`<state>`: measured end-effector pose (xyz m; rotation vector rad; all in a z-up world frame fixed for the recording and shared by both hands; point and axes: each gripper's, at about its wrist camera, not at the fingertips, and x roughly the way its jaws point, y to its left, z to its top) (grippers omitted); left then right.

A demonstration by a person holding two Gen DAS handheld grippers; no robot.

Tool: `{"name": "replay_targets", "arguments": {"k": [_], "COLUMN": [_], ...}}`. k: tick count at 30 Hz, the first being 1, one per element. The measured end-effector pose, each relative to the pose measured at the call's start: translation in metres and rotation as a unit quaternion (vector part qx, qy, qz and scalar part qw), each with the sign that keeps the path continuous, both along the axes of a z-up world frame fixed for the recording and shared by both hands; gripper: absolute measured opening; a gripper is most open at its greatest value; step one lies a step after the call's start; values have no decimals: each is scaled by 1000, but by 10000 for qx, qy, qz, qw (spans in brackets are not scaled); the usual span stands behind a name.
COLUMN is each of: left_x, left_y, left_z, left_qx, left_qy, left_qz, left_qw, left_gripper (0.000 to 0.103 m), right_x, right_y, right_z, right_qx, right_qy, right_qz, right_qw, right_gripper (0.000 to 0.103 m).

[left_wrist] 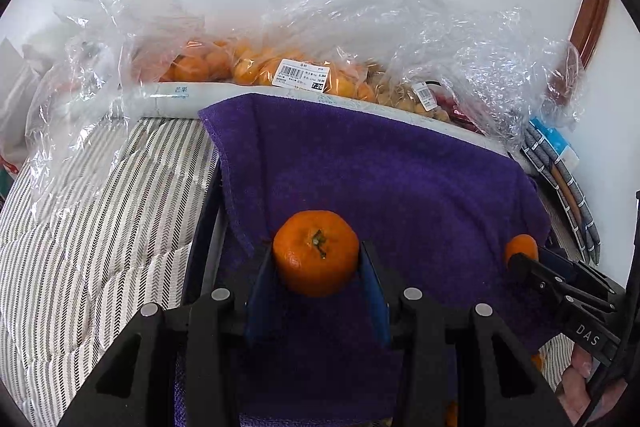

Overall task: Organize fruits
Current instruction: 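Carry both held oranges up and over onto the purple towel, then open both tools to release the oranges onto the towel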

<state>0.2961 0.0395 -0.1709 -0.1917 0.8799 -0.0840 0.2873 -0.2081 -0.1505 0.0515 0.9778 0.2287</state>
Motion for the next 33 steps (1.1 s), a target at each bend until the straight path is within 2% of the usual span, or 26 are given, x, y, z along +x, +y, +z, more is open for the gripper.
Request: {"name": "replay_targets", "arguments": {"k": [6,11,19,22,26,29,33], "left_x": [-2,-7,-21,-27,-29,-33,-41], "left_y": [0,2,0,-1,2,7,12], "left_z": [4,14,35,44,50,54,65], "left_qx": [-30,-105,113,201,283,74,-160], "left_qy": [-95,-317,-864,-1094,-1159,-1181,-1218], "left_qz": [-31,-17,266,313,373,371,325], "left_qw": [9999,9994,9958,9933,9922,9923,9919], "left_gripper": [41,52,54,54,54,54,54], "right_x": [-3,-4,-15,-18,-23,-25,-38], "right_y": [-4,-9,-9,-6,-9,-13,-13], "right_z": [8,12,26,32,45,54,64], "right_qx": [29,53,36,-148,-150,5,-107], "right_qy": [-146,-231,-592,-723,-998,-957,-870], "right_qz": [-107,-269,-233,-244,-379,-474,-446], "right_qw": [9998,9994,9980,9970,9942,9943,9952], "right_gripper": [63,63,63,63,63,63,63]}}
